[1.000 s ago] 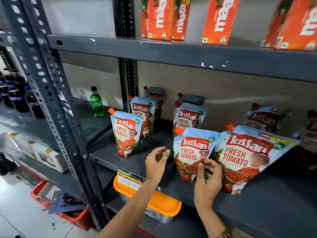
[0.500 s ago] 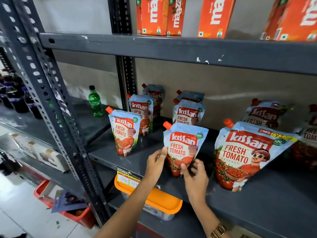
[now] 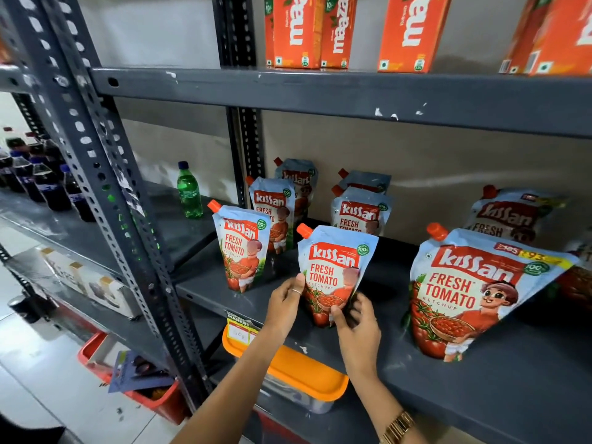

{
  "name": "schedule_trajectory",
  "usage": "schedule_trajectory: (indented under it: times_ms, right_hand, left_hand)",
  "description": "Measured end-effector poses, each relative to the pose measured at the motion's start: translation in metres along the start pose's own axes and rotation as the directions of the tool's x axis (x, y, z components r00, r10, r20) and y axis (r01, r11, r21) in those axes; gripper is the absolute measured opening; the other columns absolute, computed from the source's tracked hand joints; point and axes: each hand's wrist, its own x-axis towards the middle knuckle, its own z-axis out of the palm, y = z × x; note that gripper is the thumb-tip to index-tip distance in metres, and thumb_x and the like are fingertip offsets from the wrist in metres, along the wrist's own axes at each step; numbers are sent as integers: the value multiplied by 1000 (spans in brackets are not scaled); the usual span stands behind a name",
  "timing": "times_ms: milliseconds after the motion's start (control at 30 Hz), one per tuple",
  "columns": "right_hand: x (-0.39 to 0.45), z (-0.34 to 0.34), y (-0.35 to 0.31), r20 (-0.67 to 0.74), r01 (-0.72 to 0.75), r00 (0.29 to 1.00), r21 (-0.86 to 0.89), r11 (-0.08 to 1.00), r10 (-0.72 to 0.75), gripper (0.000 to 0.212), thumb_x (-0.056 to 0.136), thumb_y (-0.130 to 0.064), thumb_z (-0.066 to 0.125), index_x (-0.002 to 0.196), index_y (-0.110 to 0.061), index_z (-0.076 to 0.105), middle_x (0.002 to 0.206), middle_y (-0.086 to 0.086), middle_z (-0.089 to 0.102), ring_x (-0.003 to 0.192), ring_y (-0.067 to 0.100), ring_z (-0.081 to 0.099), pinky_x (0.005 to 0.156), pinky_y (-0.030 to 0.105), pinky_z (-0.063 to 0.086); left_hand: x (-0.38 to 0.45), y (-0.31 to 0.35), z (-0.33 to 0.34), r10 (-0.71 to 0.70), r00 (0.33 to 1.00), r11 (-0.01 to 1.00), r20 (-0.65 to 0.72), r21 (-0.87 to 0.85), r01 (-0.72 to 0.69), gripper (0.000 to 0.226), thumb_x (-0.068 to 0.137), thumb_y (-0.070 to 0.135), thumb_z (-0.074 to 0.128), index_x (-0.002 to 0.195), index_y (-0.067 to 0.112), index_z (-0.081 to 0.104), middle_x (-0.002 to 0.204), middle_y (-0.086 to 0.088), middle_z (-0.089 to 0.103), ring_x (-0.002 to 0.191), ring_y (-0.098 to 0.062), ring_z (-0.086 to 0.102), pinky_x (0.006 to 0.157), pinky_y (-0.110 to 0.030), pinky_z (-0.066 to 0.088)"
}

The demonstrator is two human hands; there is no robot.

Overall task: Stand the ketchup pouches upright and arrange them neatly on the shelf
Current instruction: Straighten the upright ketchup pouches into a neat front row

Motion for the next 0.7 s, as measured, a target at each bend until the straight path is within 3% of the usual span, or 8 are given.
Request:
schedule_trajectory:
  times_ms: [133, 200, 300, 400, 533, 600, 700]
  right_hand:
    - [-3, -12, -1, -70, 47, 997, 72, 996, -42, 39, 81, -11, 66, 118, -14, 54, 114, 1, 60, 105, 13, 56, 88, 28, 47]
    - [-6, -23, -1, -130, 88, 989, 100, 991, -75, 30, 82, -6, 64, 110, -17, 57, 108, -1, 61, 101, 14, 59, 87, 28, 48]
    - [-10, -44, -2, -203, 149, 972, 139, 979, -119, 26, 83, -5, 62, 100, -24, 58, 98, -5, 63, 94, 10, 61, 79, 13, 49]
    - [-12, -68, -1, -270, 216, 947, 125, 968, -176, 23, 83, -4, 62, 98, -21, 60, 92, -7, 63, 90, 9, 62, 78, 9, 49]
    - [-10, -100, 2, -348, 225, 921, 107, 969, -175, 21, 82, -4, 63, 94, -22, 60, 89, 2, 65, 84, 11, 62, 73, 7, 49]
    - [-7, -116, 4, -378, 235, 907, 83, 968, -187, 18, 82, -5, 63, 93, -19, 60, 90, 5, 65, 83, 15, 62, 72, 13, 52]
    - [-1, -139, 8, -402, 239, 894, 60, 969, -195, 17, 81, -9, 66, 94, -16, 58, 90, 6, 63, 85, 21, 60, 72, 26, 54]
  left_hand:
    - [-10, 1, 5, 85, 976, 996, -199, 29, -81, 25, 89, 31, 54, 108, 16, 60, 101, 1, 63, 92, -7, 57, 73, -11, 43]
    - [-19, 2, 10, 128, 931, 992, -343, 44, -120, 19, 87, 33, 57, 99, 19, 62, 94, -1, 65, 84, -8, 59, 66, -9, 44]
    - [-37, 6, 23, 191, 890, 982, -415, 88, -170, 12, 86, 31, 59, 84, 19, 61, 76, -1, 65, 72, -12, 61, 53, -2, 44]
    - [-51, 12, 44, 227, 892, 973, -391, 133, -189, 16, 86, 30, 59, 74, 19, 60, 65, 0, 63, 64, -13, 61, 50, -5, 44]
    - [-65, 19, 74, 200, 919, 980, -340, 68, -188, 18, 85, 25, 61, 91, 8, 64, 78, -9, 64, 72, -21, 61, 60, -21, 54]
    - [-69, 21, 89, 192, 937, 981, -291, 38, -189, 9, 85, 24, 61, 86, 16, 66, 77, -8, 64, 68, -21, 60, 66, -28, 54]
    - [-77, 21, 110, 190, 967, 981, -168, 60, -183, 4, 84, 25, 63, 82, 28, 63, 78, -2, 65, 70, -18, 61, 68, -27, 54]
